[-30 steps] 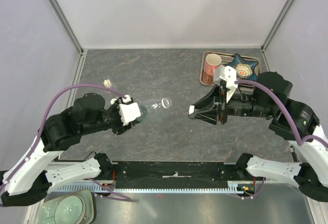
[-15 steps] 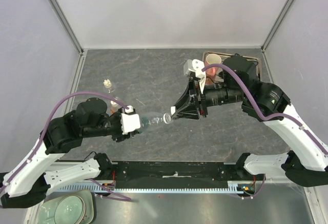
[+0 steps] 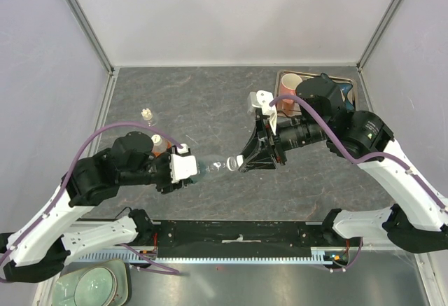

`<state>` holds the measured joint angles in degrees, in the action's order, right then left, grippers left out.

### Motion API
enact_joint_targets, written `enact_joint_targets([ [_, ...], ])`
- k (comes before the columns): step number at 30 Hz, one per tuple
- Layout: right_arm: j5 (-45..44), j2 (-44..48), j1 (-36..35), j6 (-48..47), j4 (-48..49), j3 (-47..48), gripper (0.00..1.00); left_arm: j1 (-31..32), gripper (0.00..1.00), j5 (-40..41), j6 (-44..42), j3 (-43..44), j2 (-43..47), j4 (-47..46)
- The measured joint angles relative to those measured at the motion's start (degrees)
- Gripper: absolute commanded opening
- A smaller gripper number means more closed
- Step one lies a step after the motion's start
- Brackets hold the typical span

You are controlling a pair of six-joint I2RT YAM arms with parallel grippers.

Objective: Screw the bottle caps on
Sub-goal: Screw the bottle cap onto the plastic bottle.

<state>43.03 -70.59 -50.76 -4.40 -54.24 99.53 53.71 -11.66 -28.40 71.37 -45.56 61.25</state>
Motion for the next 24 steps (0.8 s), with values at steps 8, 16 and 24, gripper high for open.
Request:
enact_joint_targets([
  [8, 0.0, -1.1, 0.1, -1.2, -1.5, 1.7, 0.2, -0.9, 0.5, -1.0, 0.0, 0.1, -1.0, 0.0],
  [16, -2.0, -2.2, 0.2, -1.9, -2.8, 2.2, 0.18, -1.6, 0.5, -1.0, 0.0, 0.2, -1.7, 1.2],
  [24, -8.9, -1.1, 0.1, -2.3, -1.2, 2.2, 0.19, -2.3, 0.5, -1.2, 0.0, 0.5, -2.5, 0.6],
])
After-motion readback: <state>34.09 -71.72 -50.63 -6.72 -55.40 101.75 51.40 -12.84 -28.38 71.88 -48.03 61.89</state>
